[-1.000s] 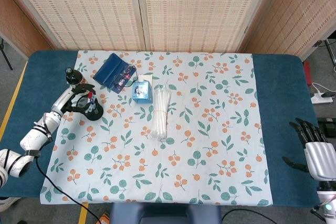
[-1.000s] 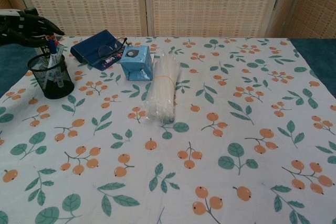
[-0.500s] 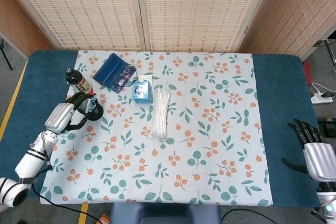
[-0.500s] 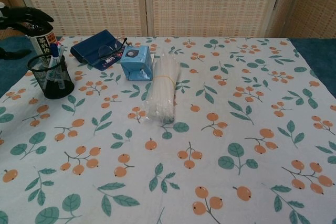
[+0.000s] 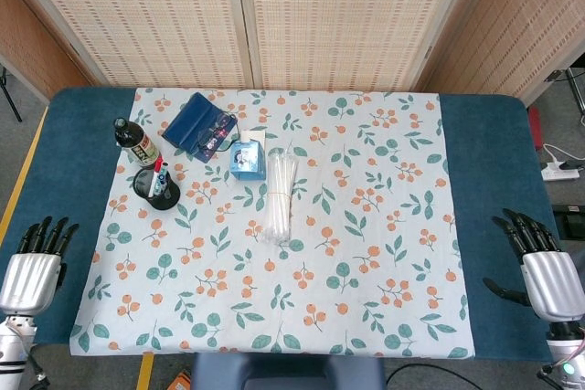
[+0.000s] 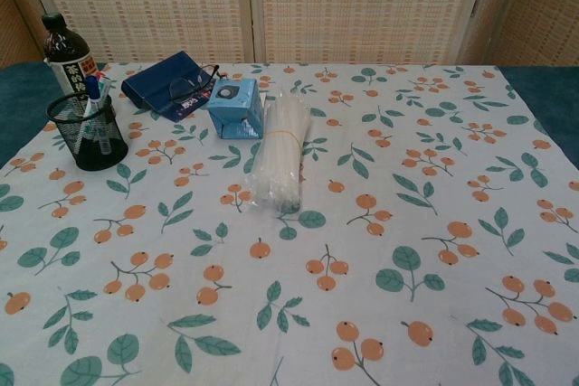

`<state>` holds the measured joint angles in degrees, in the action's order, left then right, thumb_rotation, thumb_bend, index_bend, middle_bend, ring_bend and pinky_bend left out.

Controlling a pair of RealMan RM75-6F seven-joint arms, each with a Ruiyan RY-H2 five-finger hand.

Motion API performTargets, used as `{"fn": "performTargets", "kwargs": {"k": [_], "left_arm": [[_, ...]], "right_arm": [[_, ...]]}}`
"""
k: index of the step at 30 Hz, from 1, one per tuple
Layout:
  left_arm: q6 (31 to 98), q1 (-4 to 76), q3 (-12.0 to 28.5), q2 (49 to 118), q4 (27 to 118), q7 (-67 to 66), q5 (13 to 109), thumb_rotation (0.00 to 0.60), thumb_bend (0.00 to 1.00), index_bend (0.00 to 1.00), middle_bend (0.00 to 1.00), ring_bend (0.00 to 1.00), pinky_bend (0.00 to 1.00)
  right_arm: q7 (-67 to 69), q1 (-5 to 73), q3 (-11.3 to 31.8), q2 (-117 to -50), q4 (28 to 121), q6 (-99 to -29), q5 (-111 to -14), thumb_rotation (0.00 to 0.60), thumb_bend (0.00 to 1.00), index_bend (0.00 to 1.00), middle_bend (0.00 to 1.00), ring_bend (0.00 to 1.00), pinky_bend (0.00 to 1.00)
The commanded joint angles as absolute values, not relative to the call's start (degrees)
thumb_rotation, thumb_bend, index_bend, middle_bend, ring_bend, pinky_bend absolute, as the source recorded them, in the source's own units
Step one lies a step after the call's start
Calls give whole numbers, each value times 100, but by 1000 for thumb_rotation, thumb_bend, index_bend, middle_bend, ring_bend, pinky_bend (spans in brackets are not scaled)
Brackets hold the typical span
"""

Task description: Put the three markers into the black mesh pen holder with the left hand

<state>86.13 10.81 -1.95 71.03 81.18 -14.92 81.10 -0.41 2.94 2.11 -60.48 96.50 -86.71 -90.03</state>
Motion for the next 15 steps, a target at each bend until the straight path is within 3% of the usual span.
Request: {"fn": "performTargets", "kwargs": {"k": [1, 15], "left_arm": [[8539, 925, -176, 7124, 7934, -1271, 7945, 600, 416, 152, 76, 0, 110], [8243, 907, -116, 7131, 7828, -1208, 7990, 600, 417, 155, 78, 0, 108]], "right_arm": [[-79, 287, 211, -6049, 9658, -8689, -9008, 600, 0, 154, 62, 88, 141], [-187, 295, 210, -6070, 9670, -8660, -8986, 600, 0, 155, 62, 88, 141]]}}
